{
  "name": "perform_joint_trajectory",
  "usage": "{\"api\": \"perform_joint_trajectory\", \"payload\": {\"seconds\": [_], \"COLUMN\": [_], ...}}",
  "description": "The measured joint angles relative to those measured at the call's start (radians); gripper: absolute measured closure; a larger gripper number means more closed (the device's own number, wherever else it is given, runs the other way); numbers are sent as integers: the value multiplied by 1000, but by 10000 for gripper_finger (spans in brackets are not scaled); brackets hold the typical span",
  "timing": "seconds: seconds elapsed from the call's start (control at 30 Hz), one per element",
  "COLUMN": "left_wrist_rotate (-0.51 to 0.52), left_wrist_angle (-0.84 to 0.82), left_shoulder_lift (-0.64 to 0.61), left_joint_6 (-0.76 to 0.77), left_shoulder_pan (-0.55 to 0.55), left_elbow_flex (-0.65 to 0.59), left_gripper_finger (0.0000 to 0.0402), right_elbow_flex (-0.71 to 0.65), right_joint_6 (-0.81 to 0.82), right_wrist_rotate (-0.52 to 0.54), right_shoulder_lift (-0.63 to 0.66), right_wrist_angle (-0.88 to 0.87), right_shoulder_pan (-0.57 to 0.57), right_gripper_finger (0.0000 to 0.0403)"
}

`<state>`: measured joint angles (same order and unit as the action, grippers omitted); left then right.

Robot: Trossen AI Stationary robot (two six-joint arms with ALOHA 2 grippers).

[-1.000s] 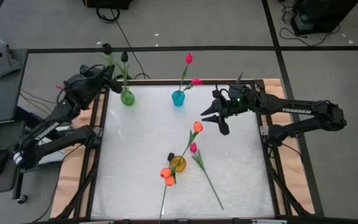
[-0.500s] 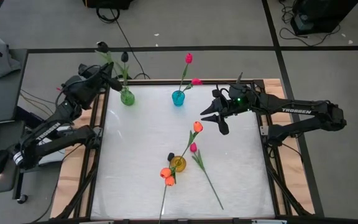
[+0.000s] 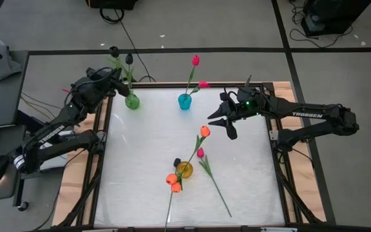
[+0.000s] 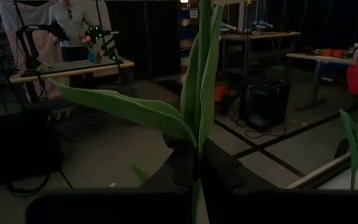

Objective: Sort flowers into vase by color
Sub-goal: Put the left black flower into the green vase

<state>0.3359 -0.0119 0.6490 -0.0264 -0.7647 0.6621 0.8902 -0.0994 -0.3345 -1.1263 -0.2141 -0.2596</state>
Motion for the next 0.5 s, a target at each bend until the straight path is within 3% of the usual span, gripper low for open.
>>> {"api": "perform_joint_trajectory", "payload": {"seconds": [0.5], "left_wrist_rotate": [16], "left_wrist_angle": [-59], "left_shoulder_lift": [27], "left_joint_6": [6], "left_shoulder_pan": [-1], "left_elbow_flex": [0], "left_gripper_finger": [379], "right_elbow_flex": [0], "right_joint_6": [0], "right_wrist_rotate": [0], "right_shoulder_lift": [0], "right_wrist_angle": [3], "right_shoulder_pan": [0], "right_gripper_finger": [285]}}
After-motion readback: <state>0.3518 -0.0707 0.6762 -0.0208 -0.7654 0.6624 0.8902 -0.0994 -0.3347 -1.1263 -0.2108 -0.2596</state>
